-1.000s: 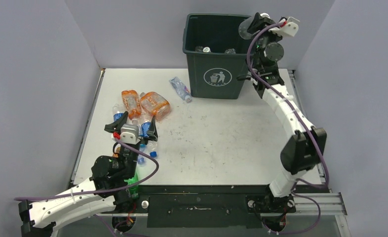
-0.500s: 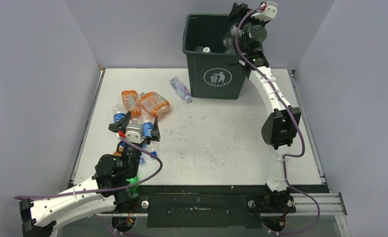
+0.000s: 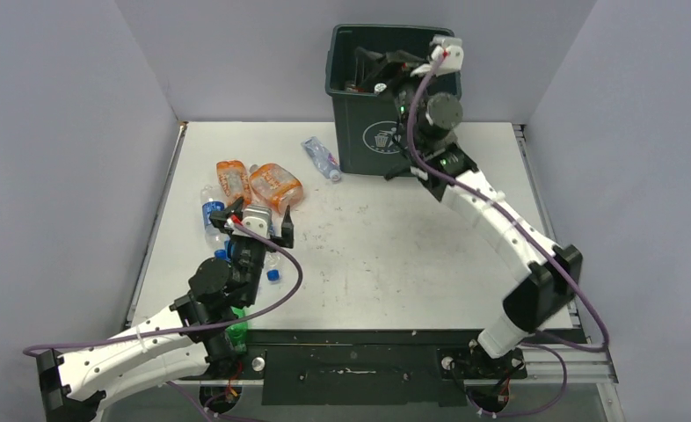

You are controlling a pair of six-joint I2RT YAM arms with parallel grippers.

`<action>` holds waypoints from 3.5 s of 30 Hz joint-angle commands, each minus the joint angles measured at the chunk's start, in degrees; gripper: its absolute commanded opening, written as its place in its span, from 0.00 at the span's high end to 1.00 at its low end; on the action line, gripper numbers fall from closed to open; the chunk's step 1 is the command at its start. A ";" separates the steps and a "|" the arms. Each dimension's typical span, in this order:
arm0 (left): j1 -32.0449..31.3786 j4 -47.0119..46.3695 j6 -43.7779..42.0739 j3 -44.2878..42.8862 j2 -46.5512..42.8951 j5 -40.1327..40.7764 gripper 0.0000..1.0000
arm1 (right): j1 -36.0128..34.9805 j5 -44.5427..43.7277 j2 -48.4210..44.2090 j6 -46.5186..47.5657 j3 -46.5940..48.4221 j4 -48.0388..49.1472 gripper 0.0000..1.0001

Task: Put the plastic bottles in the bin
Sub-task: Place the plastic bottle in the trash bin, then pick up the plastic bottle at the center of the board.

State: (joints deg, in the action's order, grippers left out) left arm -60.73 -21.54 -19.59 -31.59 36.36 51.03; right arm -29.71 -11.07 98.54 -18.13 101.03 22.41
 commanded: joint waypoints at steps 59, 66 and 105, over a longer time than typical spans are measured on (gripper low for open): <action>41.32 38.57 57.51 -18.91 47.37 -37.60 0.72 | -11.04 20.54 -48.73 -22.15 -84.76 6.37 0.01; 37.90 27.20 73.94 -7.33 24.99 -44.63 0.91 | -12.44 25.65 -51.48 -17.65 -83.52 7.19 0.00; 9.49 1.86 91.32 7.25 2.11 -16.32 1.00 | -30.35 16.19 -37.28 -18.12 -70.90 10.57 0.37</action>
State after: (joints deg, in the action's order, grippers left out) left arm -50.92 -16.91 72.82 -23.49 39.07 33.39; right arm -59.72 5.21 60.84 -35.59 27.18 33.74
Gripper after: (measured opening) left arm 0.346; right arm 0.741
